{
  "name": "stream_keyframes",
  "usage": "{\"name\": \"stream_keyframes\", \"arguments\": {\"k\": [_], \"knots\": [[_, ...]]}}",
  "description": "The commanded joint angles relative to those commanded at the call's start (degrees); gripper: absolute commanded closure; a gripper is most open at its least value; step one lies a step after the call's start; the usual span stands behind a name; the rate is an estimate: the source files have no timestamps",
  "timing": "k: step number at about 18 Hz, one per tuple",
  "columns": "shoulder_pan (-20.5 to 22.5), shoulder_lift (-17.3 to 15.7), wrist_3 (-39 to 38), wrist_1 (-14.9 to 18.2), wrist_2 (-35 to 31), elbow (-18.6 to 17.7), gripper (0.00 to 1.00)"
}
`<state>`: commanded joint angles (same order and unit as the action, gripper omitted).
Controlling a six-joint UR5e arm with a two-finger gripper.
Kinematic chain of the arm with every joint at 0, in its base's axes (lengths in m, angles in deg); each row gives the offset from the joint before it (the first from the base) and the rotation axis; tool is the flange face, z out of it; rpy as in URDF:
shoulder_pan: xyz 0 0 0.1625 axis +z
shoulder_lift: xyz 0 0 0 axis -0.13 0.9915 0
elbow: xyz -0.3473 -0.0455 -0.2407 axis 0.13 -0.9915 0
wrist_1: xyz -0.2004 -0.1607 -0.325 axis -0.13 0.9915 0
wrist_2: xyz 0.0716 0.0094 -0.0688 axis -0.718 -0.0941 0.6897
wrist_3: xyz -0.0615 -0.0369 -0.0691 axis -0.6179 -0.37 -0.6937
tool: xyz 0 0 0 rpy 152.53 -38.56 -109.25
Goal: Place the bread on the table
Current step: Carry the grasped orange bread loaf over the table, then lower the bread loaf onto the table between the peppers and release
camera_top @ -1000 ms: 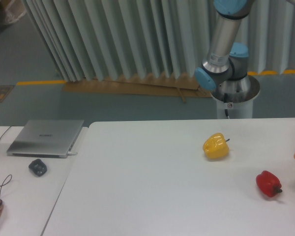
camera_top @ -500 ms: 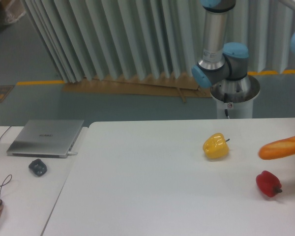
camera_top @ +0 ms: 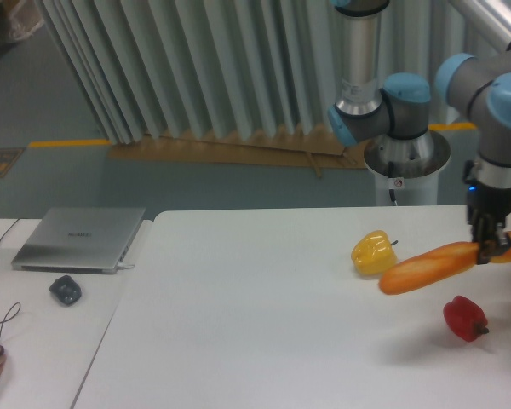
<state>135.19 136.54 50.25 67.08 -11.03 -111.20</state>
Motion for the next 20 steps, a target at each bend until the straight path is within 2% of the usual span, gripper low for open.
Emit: {"name": "stream_keyframes", "arguments": {"k": [2, 5, 8, 13, 20], "knots": [[-2.28, 0.61, -2.90, -1.31, -0.87, 0.00, 0.65], [-5.62, 2.10, -5.63, -4.12, -5.53, -0.17, 0.65], [-8.17, 3.43, -9.68, -5.62, -6.06, 0.00, 0.65], [-10.64, 5.53, -13.55, -6.24, -5.89, 1.05, 0.65], [-12.93, 8.17, -15.57, -9.67, -6.15, 1.14, 0.65]]}}
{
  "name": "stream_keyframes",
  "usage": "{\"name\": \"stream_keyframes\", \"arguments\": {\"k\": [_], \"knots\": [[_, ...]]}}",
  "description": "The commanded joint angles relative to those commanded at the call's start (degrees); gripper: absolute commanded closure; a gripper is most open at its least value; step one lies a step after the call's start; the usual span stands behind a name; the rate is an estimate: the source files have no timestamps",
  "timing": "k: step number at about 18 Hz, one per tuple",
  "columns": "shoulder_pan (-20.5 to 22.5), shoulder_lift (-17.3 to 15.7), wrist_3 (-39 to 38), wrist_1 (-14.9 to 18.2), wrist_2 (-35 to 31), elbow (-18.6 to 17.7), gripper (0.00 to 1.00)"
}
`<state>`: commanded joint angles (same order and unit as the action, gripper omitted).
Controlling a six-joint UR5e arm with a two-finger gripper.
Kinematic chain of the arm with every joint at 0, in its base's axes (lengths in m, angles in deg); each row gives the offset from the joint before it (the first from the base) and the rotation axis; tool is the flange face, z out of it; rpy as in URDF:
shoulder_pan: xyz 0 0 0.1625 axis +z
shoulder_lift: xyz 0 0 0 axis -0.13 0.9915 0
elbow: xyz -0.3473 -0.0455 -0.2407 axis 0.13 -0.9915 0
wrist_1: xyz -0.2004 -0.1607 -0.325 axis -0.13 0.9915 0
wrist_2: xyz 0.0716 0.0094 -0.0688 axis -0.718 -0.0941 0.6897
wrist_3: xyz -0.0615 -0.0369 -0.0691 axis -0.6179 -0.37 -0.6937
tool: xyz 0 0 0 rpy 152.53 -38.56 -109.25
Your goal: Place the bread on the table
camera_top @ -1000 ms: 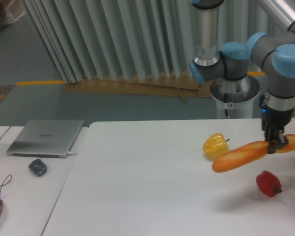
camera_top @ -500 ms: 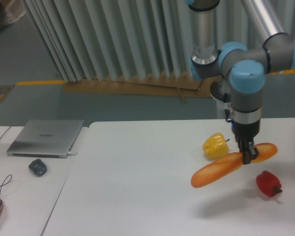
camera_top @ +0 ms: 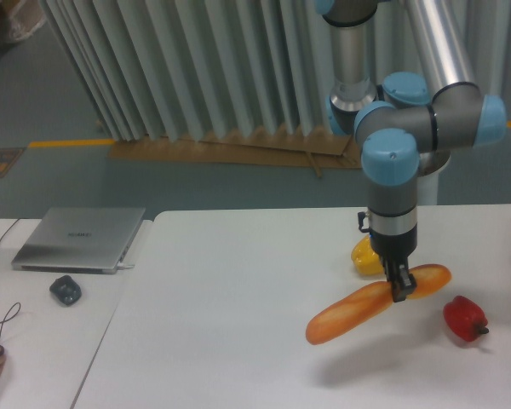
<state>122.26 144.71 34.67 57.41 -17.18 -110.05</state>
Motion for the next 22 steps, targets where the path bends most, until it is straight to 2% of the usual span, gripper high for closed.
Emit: {"name": "stream_keyframes", "arguments": {"k": [3, 4, 5, 6, 7, 20, 22], "knots": [[0.00, 0.09, 0.44, -0.26, 0.09, 0.00, 0.59], [0.00, 0.09, 0.53, -0.26, 0.00, 0.09, 0.48], [0.00, 0.09, 0.44, -0.44, 0.00, 0.00, 0.30], [0.00, 0.09, 0.44, -0.61, 0.09, 0.00, 0.03], [0.00, 0.09, 0.53, -1.31, 0.09, 0.00, 0.00], [0.88, -1.58, 4.04, -1.58, 0.62, 0.09, 0.00], [1.58, -3.33, 4.04, -1.50, 0.62, 0.09, 0.00]]}}
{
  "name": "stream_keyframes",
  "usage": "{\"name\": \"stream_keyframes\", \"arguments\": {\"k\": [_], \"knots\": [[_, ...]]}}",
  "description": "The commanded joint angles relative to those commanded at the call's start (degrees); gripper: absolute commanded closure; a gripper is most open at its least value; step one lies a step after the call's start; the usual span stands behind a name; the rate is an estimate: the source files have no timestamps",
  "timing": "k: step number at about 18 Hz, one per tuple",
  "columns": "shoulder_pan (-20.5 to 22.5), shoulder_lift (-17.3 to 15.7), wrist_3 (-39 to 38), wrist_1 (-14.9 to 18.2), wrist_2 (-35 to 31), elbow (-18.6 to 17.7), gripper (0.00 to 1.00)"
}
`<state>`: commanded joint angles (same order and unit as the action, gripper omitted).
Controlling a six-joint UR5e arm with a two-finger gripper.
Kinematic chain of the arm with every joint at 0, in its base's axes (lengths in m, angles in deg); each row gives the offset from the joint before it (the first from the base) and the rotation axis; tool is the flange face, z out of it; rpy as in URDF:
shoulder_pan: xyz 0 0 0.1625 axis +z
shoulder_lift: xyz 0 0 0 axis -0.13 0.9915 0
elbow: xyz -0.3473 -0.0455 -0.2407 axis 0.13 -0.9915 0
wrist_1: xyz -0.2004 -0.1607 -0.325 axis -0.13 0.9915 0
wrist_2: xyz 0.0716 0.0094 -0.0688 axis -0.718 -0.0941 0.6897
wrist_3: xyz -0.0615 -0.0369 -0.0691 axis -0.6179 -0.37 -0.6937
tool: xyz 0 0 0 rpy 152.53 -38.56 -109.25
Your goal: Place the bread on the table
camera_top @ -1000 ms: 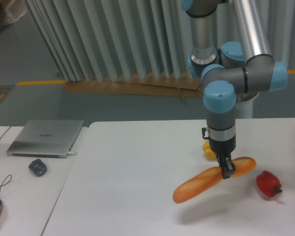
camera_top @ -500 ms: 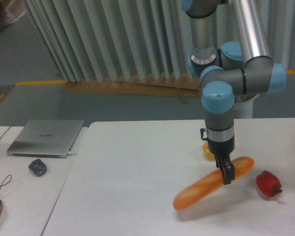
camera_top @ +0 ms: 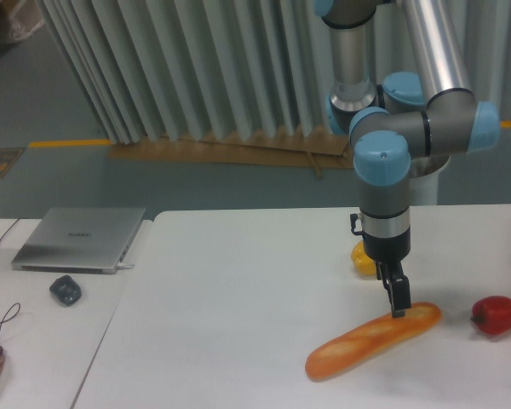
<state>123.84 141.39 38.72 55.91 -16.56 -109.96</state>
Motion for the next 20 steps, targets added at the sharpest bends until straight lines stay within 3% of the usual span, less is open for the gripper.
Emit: {"name": "stream_keyframes", "arguments": {"k": [6, 20], "knots": [[3.07, -2.20, 1.48, 1.14, 0.96, 0.44, 0.00], [18.36, -4.85, 24.86, 6.42, 4.13, 0.44, 0.00]]}}
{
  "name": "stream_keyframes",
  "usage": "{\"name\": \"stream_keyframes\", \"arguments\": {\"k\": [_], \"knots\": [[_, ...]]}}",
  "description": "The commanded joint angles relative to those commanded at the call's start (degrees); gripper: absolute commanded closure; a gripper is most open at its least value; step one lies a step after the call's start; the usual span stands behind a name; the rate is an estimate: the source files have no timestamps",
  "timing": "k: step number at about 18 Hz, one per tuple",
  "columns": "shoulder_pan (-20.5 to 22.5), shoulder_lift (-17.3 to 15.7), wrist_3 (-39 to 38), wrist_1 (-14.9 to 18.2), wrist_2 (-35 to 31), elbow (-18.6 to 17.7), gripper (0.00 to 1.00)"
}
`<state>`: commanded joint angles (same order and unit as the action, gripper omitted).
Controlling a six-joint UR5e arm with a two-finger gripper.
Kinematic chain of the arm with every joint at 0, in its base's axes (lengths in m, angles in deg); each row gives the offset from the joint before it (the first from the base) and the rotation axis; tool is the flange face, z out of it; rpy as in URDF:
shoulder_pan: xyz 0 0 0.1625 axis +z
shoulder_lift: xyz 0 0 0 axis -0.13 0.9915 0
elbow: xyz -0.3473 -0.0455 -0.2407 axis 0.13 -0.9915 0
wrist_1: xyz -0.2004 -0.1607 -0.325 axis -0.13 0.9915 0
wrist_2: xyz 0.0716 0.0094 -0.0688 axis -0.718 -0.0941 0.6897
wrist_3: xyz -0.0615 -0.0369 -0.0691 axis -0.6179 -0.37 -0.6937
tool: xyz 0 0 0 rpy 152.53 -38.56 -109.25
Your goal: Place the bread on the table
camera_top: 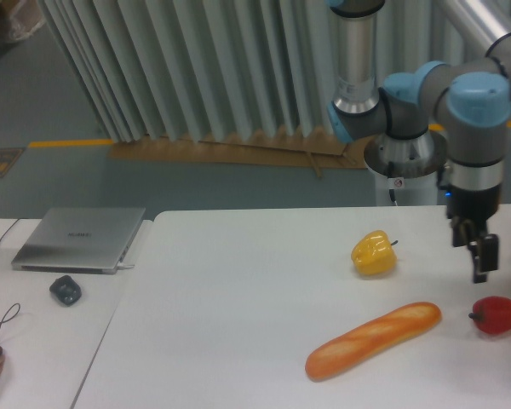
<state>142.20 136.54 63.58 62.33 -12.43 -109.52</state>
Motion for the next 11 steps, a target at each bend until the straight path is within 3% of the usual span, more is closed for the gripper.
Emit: {"name": "stream_keyframes", "arguments": {"k": [6, 11], "knots": [[6.24, 0.00, 10.46, 0.17, 0.00, 0.00, 0.00], [7.92, 0.00, 12.48, 2.46, 0.18, 0.00, 0.00]]}}
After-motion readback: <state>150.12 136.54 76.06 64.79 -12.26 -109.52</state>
